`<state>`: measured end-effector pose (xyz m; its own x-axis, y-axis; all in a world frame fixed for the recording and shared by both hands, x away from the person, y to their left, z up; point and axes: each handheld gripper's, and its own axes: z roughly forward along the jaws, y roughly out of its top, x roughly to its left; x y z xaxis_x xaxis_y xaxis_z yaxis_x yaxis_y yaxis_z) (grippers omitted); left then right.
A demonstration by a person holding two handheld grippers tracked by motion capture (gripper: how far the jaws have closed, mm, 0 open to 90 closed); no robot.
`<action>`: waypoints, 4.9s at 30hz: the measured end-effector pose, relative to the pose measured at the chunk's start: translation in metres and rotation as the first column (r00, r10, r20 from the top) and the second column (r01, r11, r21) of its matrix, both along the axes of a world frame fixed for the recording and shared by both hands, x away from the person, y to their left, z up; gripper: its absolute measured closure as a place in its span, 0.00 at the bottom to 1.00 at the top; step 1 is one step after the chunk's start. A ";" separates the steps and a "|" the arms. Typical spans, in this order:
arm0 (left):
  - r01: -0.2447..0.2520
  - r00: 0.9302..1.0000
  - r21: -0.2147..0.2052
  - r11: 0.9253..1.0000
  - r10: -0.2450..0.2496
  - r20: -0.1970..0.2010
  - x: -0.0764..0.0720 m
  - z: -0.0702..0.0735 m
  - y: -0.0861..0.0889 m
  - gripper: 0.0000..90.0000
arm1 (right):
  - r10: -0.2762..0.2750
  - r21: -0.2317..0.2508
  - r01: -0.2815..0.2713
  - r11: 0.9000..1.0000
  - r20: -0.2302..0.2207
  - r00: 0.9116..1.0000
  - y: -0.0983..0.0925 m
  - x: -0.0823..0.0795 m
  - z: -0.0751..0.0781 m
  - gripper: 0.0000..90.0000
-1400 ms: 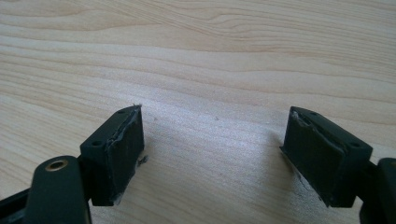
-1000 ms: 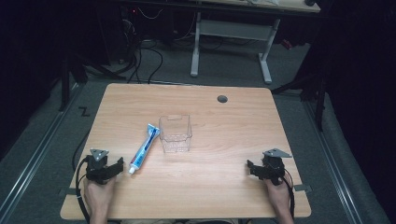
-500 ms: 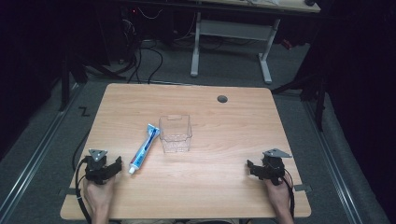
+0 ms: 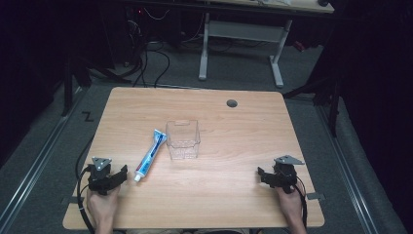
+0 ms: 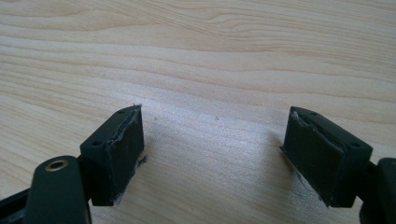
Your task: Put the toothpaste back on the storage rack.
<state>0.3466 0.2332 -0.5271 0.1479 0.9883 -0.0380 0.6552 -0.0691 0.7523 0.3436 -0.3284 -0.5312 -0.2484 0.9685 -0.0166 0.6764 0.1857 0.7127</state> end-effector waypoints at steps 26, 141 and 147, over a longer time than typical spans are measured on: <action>0.056 0.998 0.028 0.998 -0.056 0.005 -0.028 0.019 -0.016 0.41 | 0.003 -0.001 -0.003 1.000 0.000 1.000 0.000 0.000 0.000 0.22; 0.223 0.933 0.050 0.973 -0.199 -0.299 0.128 0.019 -0.099 0.65 | 0.004 0.000 -0.004 1.000 0.000 1.000 0.000 0.000 0.000 0.22; 0.236 0.924 0.078 0.969 -0.199 -0.327 0.130 0.023 -0.103 0.70 | 0.004 -0.001 -0.004 1.000 0.000 1.000 0.000 0.000 0.000 0.22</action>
